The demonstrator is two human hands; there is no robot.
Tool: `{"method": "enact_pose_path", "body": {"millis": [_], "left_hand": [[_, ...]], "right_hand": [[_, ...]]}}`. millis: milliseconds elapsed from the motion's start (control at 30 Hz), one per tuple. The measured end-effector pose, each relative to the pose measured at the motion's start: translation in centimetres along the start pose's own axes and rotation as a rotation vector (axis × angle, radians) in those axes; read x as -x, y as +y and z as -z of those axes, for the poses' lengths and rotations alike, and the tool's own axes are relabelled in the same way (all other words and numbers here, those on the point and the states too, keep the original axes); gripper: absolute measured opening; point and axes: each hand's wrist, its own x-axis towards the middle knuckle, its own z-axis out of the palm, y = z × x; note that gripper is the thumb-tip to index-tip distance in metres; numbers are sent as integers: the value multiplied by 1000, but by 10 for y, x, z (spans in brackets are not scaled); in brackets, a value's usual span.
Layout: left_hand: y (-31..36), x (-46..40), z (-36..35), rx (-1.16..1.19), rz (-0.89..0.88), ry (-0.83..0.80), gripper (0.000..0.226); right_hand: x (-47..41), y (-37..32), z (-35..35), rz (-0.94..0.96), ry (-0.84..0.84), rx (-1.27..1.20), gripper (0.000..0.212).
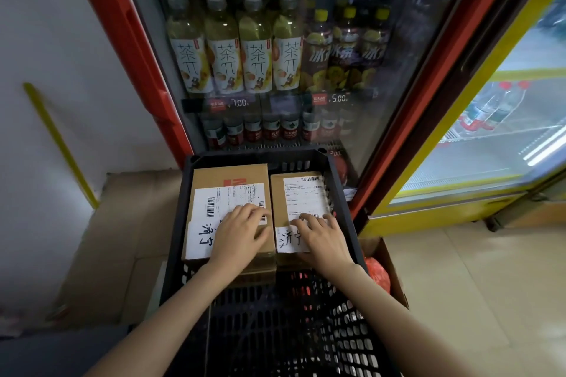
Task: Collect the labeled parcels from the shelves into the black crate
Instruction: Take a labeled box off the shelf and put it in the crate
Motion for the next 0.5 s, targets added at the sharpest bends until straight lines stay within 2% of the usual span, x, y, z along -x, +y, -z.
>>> {"method": "enact_pose_path", "body": {"millis": [167, 300, 400, 500], "left_hand": [[-6, 8, 34, -115, 15, 3, 20], [-12, 21, 74, -231, 36, 55, 15], [-12, 41, 105, -275, 77, 67, 18], [-1, 68, 141, -392, 94, 157, 21]], "right_hand": [[-8, -3, 34, 87, -32, -26, 67], [-24, -11, 73, 170, 94, -34, 45], [-38, -21, 103, 252, 179, -38, 43], [-44, -35, 129, 374, 236, -32, 42]]}}
